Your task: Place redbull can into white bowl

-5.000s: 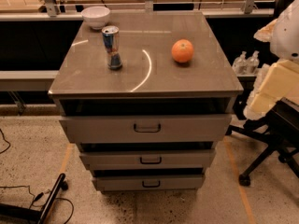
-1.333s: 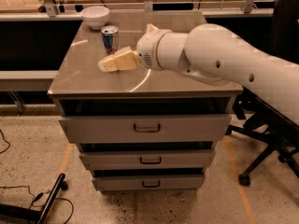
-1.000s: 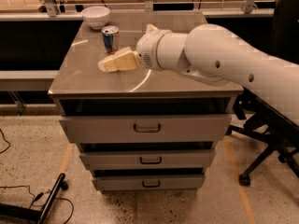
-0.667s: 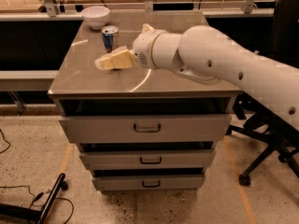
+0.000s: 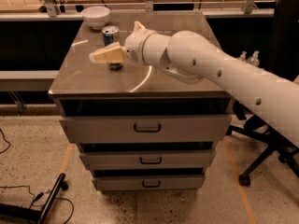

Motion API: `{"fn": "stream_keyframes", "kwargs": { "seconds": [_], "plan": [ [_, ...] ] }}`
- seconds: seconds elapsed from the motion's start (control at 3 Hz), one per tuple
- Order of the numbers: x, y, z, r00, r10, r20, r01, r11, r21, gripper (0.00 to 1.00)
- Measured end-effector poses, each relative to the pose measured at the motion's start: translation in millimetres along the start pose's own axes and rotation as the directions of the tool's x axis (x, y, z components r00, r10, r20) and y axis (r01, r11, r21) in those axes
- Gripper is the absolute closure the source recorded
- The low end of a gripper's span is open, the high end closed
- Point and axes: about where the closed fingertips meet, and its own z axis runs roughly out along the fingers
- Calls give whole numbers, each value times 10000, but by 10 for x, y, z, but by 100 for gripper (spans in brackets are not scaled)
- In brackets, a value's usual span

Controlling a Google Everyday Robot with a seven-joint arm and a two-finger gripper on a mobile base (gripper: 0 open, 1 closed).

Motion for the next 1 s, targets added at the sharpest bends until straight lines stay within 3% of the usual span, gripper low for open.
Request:
{"fn": "stream_keyframes", "kwargs": {
  "seconds": [0.67,1.0],
  "plan": [
    [78,-37,380,9990,279,338,-272,9994,-225,0],
    [102,-3,556,9987,309,401,-295,9990,-350,16]
  ]
}}
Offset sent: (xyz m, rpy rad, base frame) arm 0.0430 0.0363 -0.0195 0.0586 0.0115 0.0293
